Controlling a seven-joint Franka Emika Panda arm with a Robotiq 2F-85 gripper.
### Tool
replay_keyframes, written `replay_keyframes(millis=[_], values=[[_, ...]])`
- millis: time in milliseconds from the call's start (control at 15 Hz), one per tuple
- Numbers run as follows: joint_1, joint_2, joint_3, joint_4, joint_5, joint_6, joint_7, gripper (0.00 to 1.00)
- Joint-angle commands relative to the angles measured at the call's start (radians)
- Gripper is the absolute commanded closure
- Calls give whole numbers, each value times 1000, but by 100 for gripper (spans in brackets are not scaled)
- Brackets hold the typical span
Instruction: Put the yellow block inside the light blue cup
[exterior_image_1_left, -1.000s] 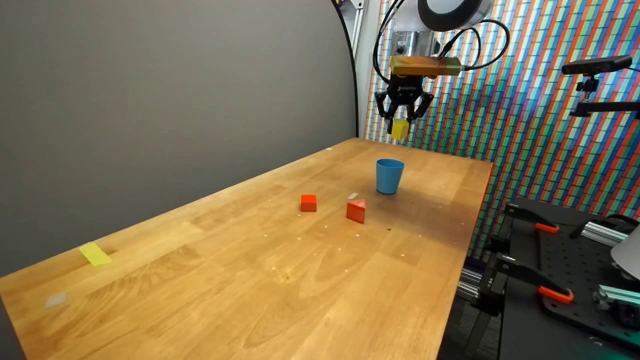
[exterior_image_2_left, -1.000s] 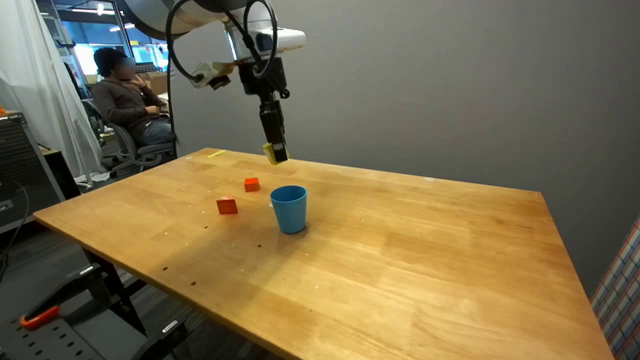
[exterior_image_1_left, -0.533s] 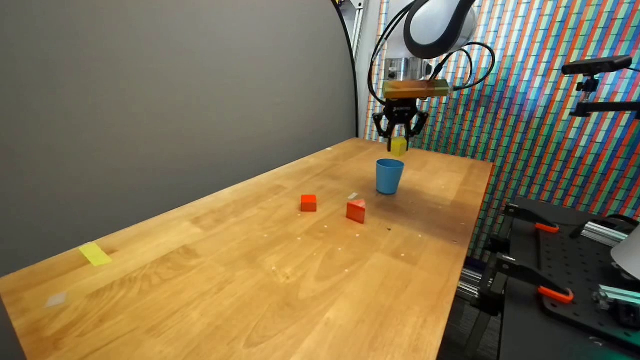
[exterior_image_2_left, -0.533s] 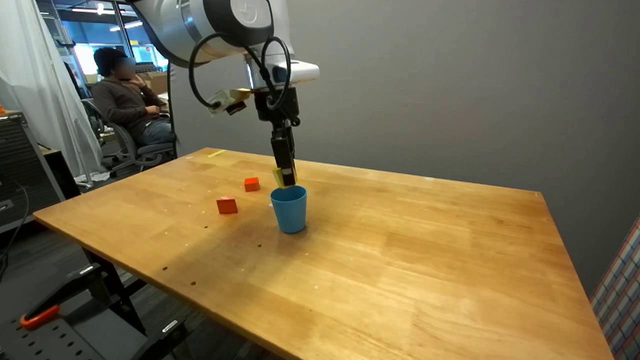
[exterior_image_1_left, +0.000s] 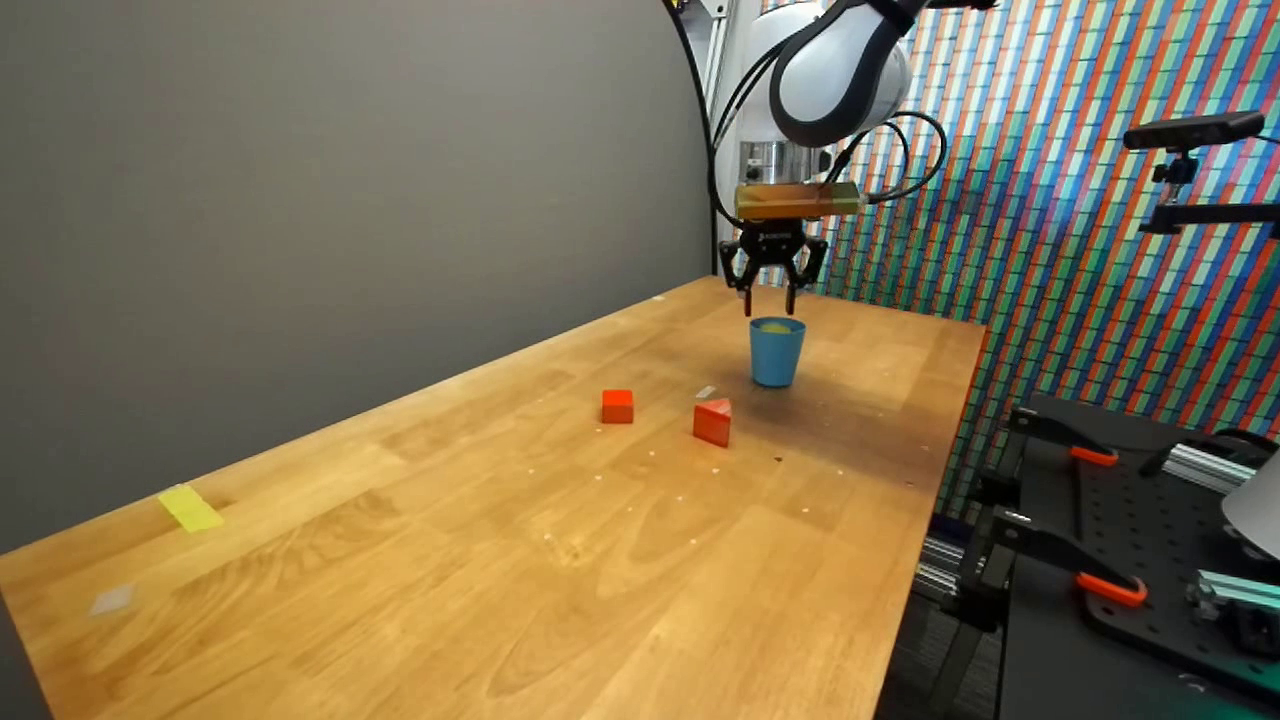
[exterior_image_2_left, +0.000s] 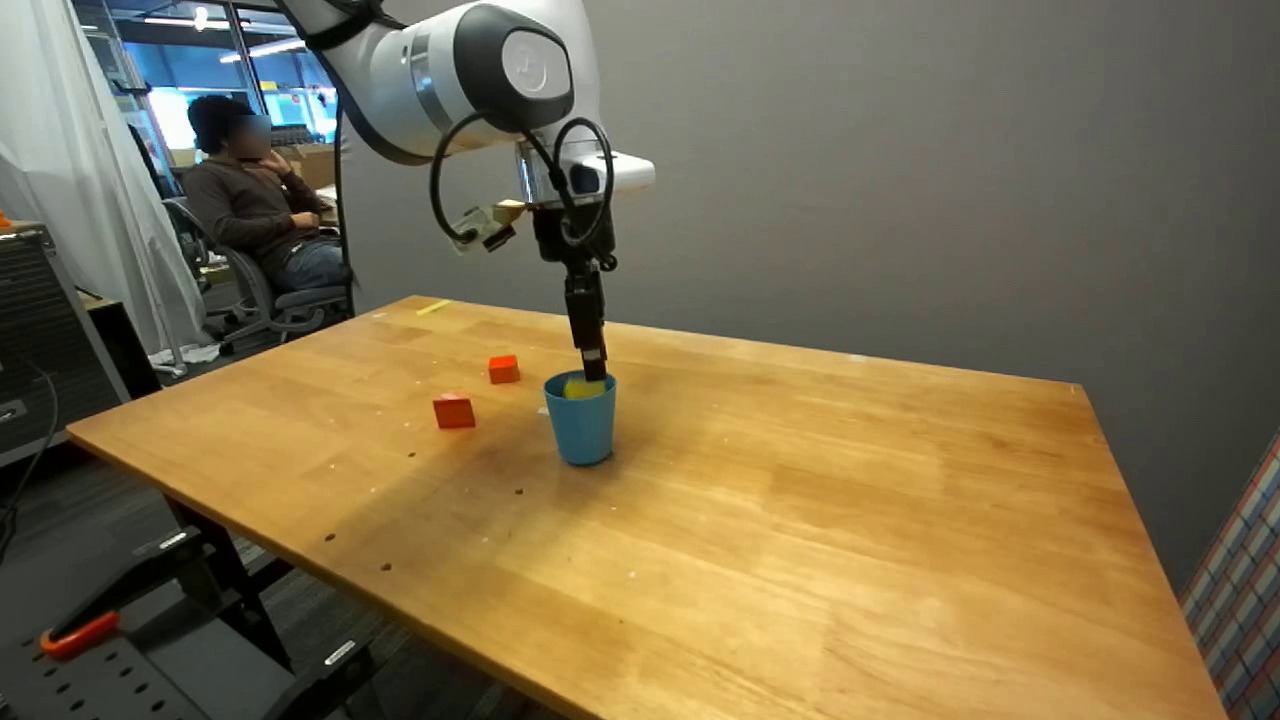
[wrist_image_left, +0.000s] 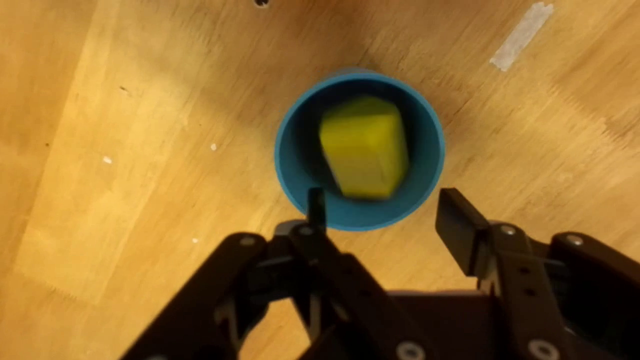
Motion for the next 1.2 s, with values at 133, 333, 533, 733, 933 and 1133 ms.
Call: replay_keyframes(millis=[133,333,533,733,933,1133], values=[[41,-119,25,-98,55,69,-107,0],[91,-247,80,-154,52,-57,-200,0],[132,-361,152,-156,69,-220,-279,0],[164,-442,212,-109,100,-402,-385,0],[184,-503,249,-59,129,-552,-522,0],[170,-492,267,-68,111,-527,-475,0]])
